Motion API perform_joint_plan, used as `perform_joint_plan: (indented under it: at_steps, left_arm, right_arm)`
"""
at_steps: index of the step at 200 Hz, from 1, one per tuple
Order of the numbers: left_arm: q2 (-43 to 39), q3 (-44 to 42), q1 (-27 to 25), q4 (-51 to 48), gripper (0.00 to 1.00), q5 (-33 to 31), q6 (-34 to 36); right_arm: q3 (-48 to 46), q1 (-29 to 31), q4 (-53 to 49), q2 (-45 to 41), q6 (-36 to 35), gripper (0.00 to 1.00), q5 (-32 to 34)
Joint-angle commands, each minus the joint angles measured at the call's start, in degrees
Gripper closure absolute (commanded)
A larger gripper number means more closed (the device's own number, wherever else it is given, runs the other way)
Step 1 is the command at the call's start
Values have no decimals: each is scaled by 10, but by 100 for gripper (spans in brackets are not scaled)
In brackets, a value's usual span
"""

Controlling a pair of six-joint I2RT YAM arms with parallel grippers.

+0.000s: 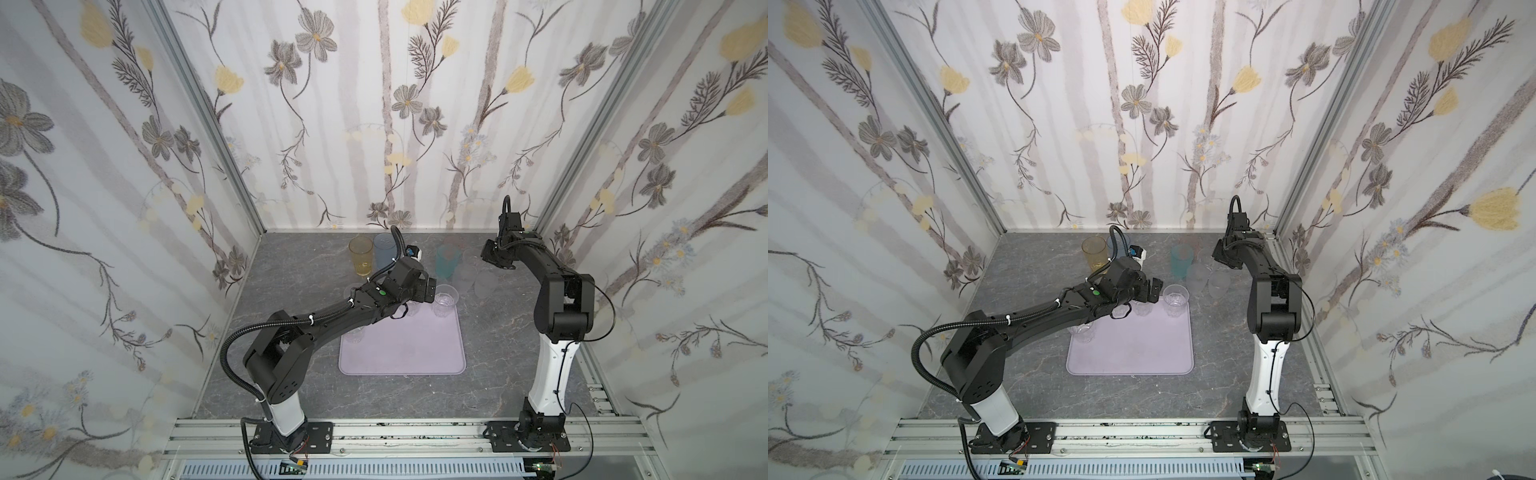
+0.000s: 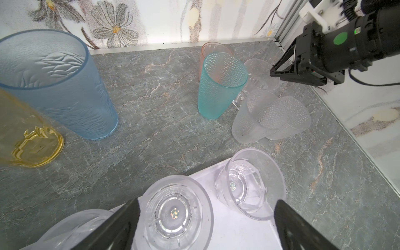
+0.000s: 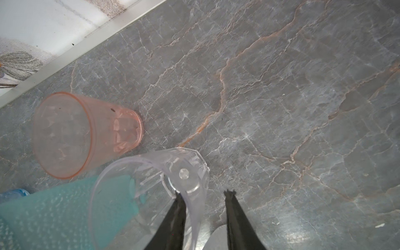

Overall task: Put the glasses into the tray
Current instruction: 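Move the right gripper back to a clear glass near the pink cup and grasp it, then lift the clear glass and carry it over the tray with the right gripper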

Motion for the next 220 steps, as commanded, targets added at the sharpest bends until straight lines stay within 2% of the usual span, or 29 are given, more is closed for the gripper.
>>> perform_joint_plan:
  at_steps: [1, 84, 131, 158, 183, 220]
  left_arm:
    - [-4, 5, 0, 7, 0, -15, -6]
    - [-22, -14, 0, 6, 0, -27, -10]
    - [-36, -24, 1, 6, 0, -45, 2]
    - [-53, -30, 6, 6, 0, -61, 12]
    - [-77, -43, 20, 6, 0, -80, 20]
    - [-154, -92, 56, -2, 0, -165, 5]
  right_arm:
    - [6, -1, 39, 8, 1, 70, -18]
    - [-1, -1, 44, 2, -2, 90, -6]
    - [-13, 0, 16, -78, -2, 93, 48]
    - [-27, 3, 0, -134, 1, 93, 54]
    - [-56, 32, -13, -201, 1, 93, 68]
    - [-102, 99, -39, -290, 5, 94, 81]
